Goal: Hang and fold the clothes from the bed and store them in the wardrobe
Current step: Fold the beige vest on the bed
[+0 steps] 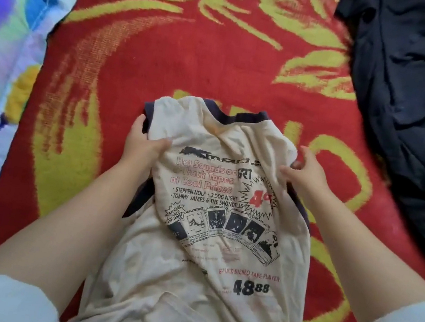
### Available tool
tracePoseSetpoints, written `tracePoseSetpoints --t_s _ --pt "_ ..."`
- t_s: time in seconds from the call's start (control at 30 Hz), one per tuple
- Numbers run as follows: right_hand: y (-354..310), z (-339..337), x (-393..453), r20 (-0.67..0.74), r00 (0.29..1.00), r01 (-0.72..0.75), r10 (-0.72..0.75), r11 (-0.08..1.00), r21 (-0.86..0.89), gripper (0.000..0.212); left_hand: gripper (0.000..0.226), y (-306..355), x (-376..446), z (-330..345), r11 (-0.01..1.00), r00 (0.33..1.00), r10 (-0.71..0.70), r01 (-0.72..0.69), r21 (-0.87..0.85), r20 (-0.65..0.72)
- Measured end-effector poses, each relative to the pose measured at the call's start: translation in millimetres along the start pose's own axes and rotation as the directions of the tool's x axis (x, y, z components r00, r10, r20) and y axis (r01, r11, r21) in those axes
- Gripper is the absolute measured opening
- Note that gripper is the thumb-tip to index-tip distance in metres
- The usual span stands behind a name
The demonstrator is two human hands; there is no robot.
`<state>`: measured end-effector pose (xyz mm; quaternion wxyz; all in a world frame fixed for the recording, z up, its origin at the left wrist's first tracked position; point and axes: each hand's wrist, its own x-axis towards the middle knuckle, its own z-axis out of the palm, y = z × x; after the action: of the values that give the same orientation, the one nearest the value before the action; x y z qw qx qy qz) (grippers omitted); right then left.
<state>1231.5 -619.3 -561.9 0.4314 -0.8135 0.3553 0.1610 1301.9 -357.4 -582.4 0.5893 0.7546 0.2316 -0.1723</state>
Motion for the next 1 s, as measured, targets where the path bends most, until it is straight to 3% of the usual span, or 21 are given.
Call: tracePoseSetpoints --t_s 0.1,0.17,0.2,0.27,0.3,0.33,0.37,0.5,0.57,0.63,0.7,0.77,0.83,0.87,0.9,0.97,1.0 --pt "11 4 -15 0.039 0.988 0.151 -0.149 0.987 -0.049 0.025 0.016 -16 -15 -13 0.988 0.99 0.088 -0.101 0.118 0.11" --pt "22 4 -37 0.148 0.966 0.237 -0.213 0.957 -0.169 0.019 0.009 -34 -38 -31 0.916 0.944 0.196 -0.272 0.293 0.264" --pt "30 5 -50 0.214 0.952 0.271 -0.221 0.93 -0.249 0.018 0.011 -44 -53 -40 0.816 0.88 0.278 -0.428 0.389 0.386" --pt "58 10 -73 0.265 0.936 0.324 -0.23 0.858 -0.398 0.02 0.016 -69 -80 -58 0.496 0.648 0.35 -0.741 0.452 0.677" --pt "72 12 -83 0.242 0.946 0.302 -0.214 0.853 -0.426 0.023 0.019 -84 -90 -66 0.348 0.542 0.325 -0.831 0.435 0.775" --pt "85 14 -97 0.208 0.962 0.249 -0.176 0.878 -0.409 0.028 0.021 -98 -103 -73 0.253 0.487 0.278 -0.869 0.426 0.828" --pt "95 19 -111 0.176 0.975 0.193 -0.137 0.913 -0.359 0.034 0.022 -107 -115 -78 0.189 0.475 0.251 -0.878 0.439 0.843" --pt "100 49 -171 -0.061 0.997 -0.044 0.045 0.999 0.012 0.048 0.025 -121 -155 -82 0.11 0.524 0.25 -0.851 0.514 0.814" --pt "88 71 -191 -0.127 0.976 -0.154 0.177 0.973 0.172 0.033 0.027 -125 -167 -85 0.097 0.554 0.252 -0.83 0.549 0.794" --pt "68 96 -191 0.036 0.961 -0.27 0.273 0.911 0.31 0.012 0.037 -133 -174 -94 0.122 0.619 0.257 -0.782 0.611 0.742" --pt "43 126 -179 0.322 0.887 -0.45 0.33 0.774 0.446 0.016 0.039 -132 -172 -105 0.177 0.733 0.233 -0.678 0.713 0.639" --pt "24 152 -161 0.414 0.836 -0.537 0.359 0.687 0.489 0.03 0.036 -123 -165 -110 0.245 0.813 0.235 -0.58 0.777 0.532" --pt "13 167 -152 0.331 0.849 -0.528 0.412 0.612 0.589 0.031 0.036 -111 -156 -113 0.278 0.822 0.282 -0.564 0.777 0.496" --pt "15 170 -150 0.289 0.864 -0.498 0.413 0.608 0.619 0.018 0.04 -104 -149 -112 0.306 0.817 0.308 -0.571 0.762 0.488" --pt "18 168 -152 0.249 0.887 -0.455 0.388 0.653 0.605 0.01 0.041 -92 -140 -108 0.342 0.818 0.326 -0.569 0.748 0.473" --pt "34 158 -164 0.203 0.943 -0.327 0.262 0.837 0.439 0.032 0.036 -66 -124 -91 0.356 0.777 0.384 -0.624 0.696 0.499" --pt "46 153 -173 0.234 0.952 -0.271 0.196 0.895 0.354 0.034 0.034 -54 -115 -77 0.317 0.72 0.438 -0.684 0.657 0.538"
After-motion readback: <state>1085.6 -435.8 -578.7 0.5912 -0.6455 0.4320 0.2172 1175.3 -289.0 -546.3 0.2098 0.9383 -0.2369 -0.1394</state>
